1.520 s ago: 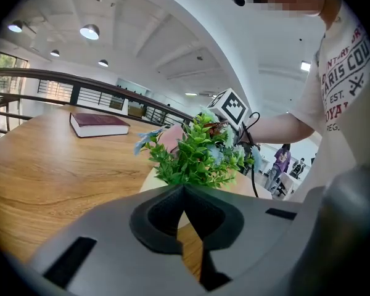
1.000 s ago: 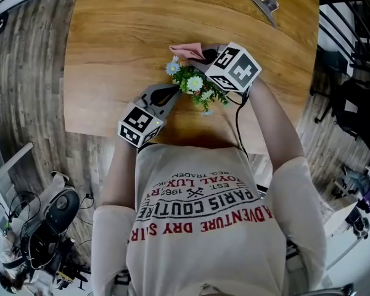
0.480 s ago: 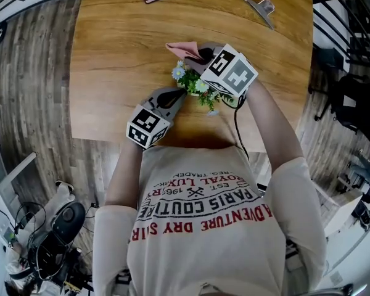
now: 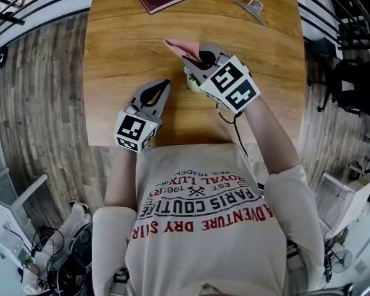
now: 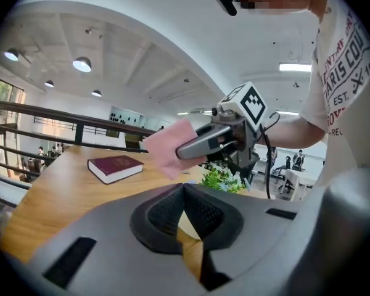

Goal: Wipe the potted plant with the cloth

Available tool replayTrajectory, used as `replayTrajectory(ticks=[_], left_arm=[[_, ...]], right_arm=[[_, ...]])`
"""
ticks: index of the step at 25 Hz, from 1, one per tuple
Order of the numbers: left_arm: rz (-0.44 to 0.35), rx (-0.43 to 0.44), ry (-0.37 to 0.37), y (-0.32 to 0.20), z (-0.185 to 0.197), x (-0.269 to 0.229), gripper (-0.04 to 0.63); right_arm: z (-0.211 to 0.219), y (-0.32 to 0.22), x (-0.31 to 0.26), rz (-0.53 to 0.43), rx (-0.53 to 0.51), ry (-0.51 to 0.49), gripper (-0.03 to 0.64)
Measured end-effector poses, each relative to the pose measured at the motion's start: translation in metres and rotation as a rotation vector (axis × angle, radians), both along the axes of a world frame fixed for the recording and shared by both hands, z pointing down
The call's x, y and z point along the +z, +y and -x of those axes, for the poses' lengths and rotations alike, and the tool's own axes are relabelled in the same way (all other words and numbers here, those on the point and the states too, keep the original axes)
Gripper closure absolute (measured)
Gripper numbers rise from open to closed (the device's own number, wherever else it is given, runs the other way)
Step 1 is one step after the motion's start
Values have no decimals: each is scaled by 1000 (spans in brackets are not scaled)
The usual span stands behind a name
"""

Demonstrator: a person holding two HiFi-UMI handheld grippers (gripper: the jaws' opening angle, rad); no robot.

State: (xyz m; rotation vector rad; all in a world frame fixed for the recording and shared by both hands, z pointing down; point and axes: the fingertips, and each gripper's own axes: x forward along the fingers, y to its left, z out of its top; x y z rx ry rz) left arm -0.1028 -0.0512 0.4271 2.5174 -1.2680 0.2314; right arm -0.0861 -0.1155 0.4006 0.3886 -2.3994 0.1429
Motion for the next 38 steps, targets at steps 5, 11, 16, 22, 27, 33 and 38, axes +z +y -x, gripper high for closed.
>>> replayTrajectory(ticks=[5,11,16,22,27,33,38], left_arm=[[-4,-39,-7,13,45,-5,580],[18,-39,-8,32,77,3,580],[45,-18,-1,45,82,14,580],[77,24,-21,57,80,30,580],[93,48,-22,60,77,36,580],[95,70,-17,62,72,38,580],[99,97,-7,63,64,41,580]], right_arm=[[30,34,8,7,63,-2,581],[50,67,45,49,155,4,581],[44,86,86,112,245,33,581],[10,73,124,95,443,76,581],[-19,60,137,91,650,69,581],[-35,63,146,187,804,3,581],[-47,69,152,285,934,-81,581]])
